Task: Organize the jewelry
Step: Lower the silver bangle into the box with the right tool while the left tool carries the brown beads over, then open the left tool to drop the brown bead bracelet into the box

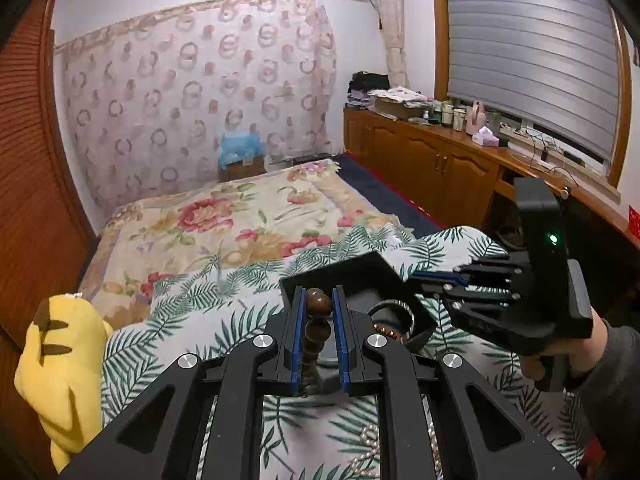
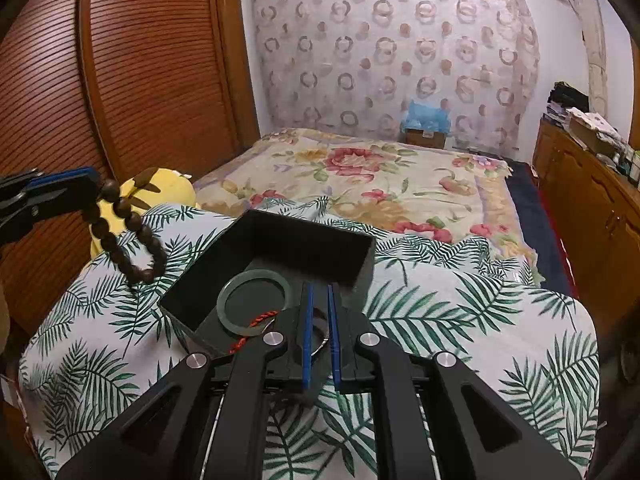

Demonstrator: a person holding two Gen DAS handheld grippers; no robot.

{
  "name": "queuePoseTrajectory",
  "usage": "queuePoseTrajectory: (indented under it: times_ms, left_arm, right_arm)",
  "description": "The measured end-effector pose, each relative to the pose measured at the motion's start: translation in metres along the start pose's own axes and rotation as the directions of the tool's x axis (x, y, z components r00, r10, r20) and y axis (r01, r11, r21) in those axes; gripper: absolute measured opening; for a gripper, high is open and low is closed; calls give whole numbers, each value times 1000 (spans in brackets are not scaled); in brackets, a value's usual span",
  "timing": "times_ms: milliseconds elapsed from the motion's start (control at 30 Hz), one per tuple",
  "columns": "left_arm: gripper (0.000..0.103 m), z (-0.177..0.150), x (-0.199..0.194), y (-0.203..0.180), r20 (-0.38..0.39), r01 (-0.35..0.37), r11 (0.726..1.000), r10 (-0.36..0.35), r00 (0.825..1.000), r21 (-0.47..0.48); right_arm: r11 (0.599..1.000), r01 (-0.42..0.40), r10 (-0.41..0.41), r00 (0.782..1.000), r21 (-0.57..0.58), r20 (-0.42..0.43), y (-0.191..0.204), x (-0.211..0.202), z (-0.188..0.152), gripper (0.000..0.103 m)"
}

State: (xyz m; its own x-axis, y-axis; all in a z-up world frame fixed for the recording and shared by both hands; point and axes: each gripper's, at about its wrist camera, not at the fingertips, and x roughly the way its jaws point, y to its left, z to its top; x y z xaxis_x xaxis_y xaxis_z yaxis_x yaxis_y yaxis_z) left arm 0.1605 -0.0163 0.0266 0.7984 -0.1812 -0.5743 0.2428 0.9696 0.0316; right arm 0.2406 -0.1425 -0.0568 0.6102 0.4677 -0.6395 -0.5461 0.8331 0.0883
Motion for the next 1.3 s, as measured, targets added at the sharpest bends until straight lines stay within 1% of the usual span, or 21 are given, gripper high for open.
queuePoseTrajectory:
  times_ms: [200,400,600,800,933,1000,1133,1233,1300]
  left_arm:
    - [12,9,13,-8,0,3,1000,-3,1000,9]
    - [12,8,35,-19,-24,2,1000,-2,1000,12]
    - [12,12,41,-27,-24,1,1000,0,1000,30]
    - [13,10,42,-26,-29,-9,1000,10,1000,30]
    - [16,0,36,-27,-36,-9,1000,10,999,28]
    - [22,-7,31,-27,-38,-10,999,11,999,32]
    - [26,-27,21,-30,-45,-6,999,8,999,38]
    - [30,-43,14,-28,-59,4,1000,-3,998,23]
    - [34,-51,12,-27,-65,10,1000,-9,998,13]
  right_arm:
    - [1000,6,-6,1000,9,18,-10,-15,-11,10]
    - [1000,-2,2,1000,2,25,-13,-29,-22,10]
    - [1000,-6,6,999,-9,32,-14,-40,-30,10]
    - [1000,-9,10,999,-18,35,-7,-50,-37,10]
    - [999,-14,15,999,-31,29,0,-57,-43,10]
    - [999,-17,18,1000,-39,22,5,-62,-49,10]
    - [998,-32,32,999,-52,4,13,-71,-64,10]
    - [997,-45,45,999,-57,-12,19,-77,-77,10]
    - [997,-55,54,998,-54,-22,22,-80,-83,10]
